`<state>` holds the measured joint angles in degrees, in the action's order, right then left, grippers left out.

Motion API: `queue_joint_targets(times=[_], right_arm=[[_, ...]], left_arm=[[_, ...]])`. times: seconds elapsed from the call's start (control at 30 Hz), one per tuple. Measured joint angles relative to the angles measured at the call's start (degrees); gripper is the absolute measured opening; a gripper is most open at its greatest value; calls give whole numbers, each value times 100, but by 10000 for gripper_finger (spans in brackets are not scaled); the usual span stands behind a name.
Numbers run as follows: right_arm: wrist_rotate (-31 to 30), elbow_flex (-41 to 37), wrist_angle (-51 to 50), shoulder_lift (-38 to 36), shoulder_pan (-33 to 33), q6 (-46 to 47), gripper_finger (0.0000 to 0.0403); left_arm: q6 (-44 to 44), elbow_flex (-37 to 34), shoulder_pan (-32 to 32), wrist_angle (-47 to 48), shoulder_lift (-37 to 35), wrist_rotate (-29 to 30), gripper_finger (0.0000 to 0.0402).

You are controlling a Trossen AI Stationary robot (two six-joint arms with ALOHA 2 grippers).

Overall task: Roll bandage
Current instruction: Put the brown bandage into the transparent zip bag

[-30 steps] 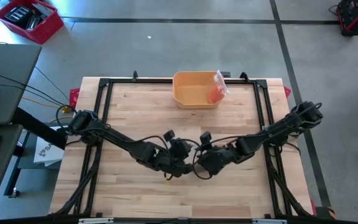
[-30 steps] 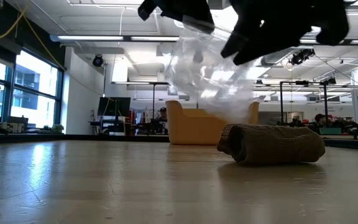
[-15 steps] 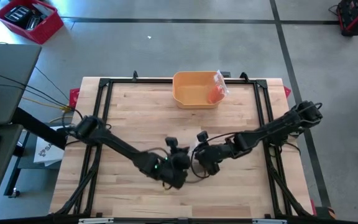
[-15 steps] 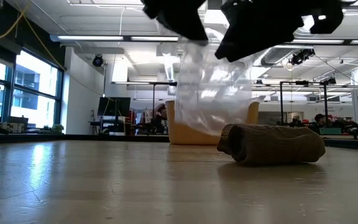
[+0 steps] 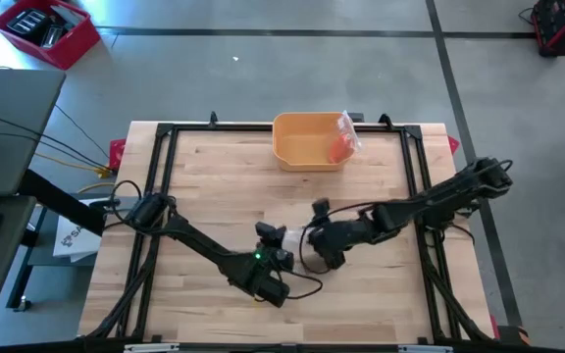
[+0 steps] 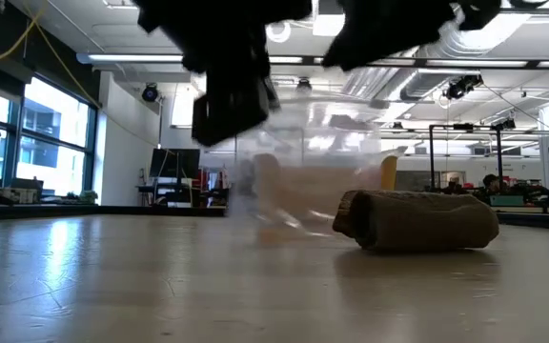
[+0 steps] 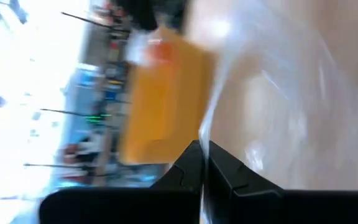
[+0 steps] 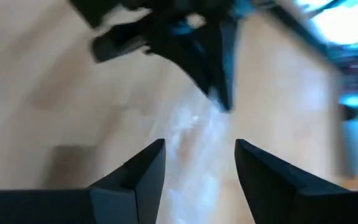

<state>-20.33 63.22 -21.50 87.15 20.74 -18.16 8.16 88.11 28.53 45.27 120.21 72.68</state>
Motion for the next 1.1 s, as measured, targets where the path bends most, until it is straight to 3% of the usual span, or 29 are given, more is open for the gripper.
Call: queue_joint_targets(times=[0.07,0.17,0.27,0.33,0.43,0.53,0.63,0.8,1.1], right_arm=[[-561,0,-18,-229,172,-131,182],[-813,-13,-274,-491,440,-85,181],[-591,-316,-583,-635,661,360,181],[-330,-701,-718,-664,811,839,181],[-140,-1366,-562,-701,1095,1638,181],[426,-2046,31,-697,1333,2323,181],[964,-2723,1237,-697,1449,2783,181],[885,-3581,3270,-697,1340,2876,186],[972,-3746,3993,-633,756,2341,263]], left_arm=[[-26,175,-24,607,-93,368,0],[-381,256,-110,1145,-102,537,0],[-200,246,-210,1071,-31,61,0],[366,252,-237,980,32,-367,0],[1350,247,-190,958,172,-509,0],[2212,249,-72,906,176,-699,0],[2781,252,41,848,176,-991,0],[3287,252,177,744,176,-1321,0],[3405,252,223,738,176,-1709,0]])
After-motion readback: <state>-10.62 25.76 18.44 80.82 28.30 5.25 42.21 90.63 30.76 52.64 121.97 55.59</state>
